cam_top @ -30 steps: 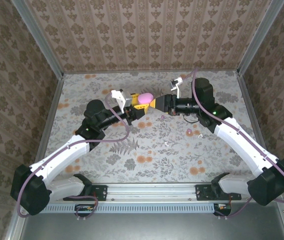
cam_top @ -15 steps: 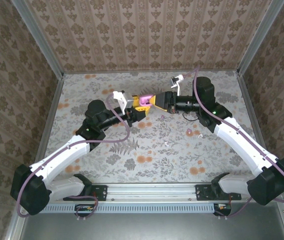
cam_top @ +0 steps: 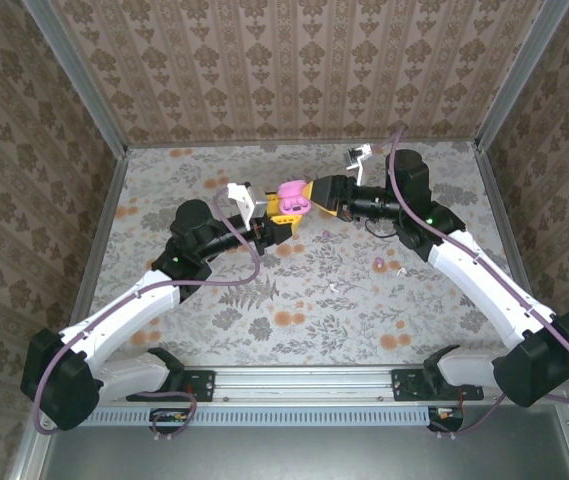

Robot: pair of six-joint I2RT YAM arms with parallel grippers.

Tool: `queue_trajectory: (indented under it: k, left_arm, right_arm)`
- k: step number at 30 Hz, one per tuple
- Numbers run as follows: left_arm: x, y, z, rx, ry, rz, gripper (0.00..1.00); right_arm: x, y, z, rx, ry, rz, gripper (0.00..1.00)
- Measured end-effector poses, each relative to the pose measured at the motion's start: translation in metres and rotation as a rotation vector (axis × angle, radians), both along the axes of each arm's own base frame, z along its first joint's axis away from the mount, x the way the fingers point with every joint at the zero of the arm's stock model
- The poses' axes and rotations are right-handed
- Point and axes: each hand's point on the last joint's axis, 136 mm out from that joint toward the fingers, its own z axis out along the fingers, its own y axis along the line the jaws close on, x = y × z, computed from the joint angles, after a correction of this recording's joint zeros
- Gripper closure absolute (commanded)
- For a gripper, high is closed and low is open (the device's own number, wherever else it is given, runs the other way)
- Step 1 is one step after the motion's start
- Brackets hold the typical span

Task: Insert the wireless bluetooth earbuds into the charging case

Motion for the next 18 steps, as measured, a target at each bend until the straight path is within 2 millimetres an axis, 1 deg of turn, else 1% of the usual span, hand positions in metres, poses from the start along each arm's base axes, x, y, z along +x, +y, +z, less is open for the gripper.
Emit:
queue_trajectory:
  k: [3, 7, 10, 12, 14, 15, 16, 18]
  left_arm:
    - [0.001, 0.000, -0.003, 0.004, 0.007, 0.006, 0.61]
    - [0.002, 0.001, -0.009, 0.007, 0.022, 0.014, 0.61]
    - [0.003, 0.002, -0.012, 0.004, 0.029, 0.022, 0.61]
    - [0.004, 0.002, -0.012, 0.001, 0.031, 0.026, 0.61]
    - [0.004, 0.002, -0.013, -0.002, 0.037, 0.029, 0.61]
    - [0.005, 0.002, -0.013, -0.003, 0.037, 0.032, 0.61]
    - [0.005, 0.003, -0.013, -0.006, 0.038, 0.033, 0.61]
    - [0.005, 0.003, -0.016, -0.008, 0.046, 0.037, 0.61]
  right_arm:
    - [0.001, -0.004, 0.003, 0.001, -0.008, -0.016, 0.35]
    - [-0.004, -0.016, 0.019, 0.018, -0.054, -0.038, 0.34]
    - [-0.013, -0.025, 0.033, 0.022, -0.110, -0.048, 0.37]
    - [-0.019, -0.032, 0.037, 0.003, -0.142, -0.057, 0.40]
    - [-0.021, -0.046, 0.033, -0.048, -0.160, -0.101, 0.49]
    - [-0.019, -0.053, 0.030, -0.076, -0.167, -0.131, 0.50]
    - [-0.017, -0.065, 0.023, -0.119, -0.169, -0.176, 0.52]
    - [-0.009, -0.095, -0.001, -0.220, -0.136, -0.287, 0.54]
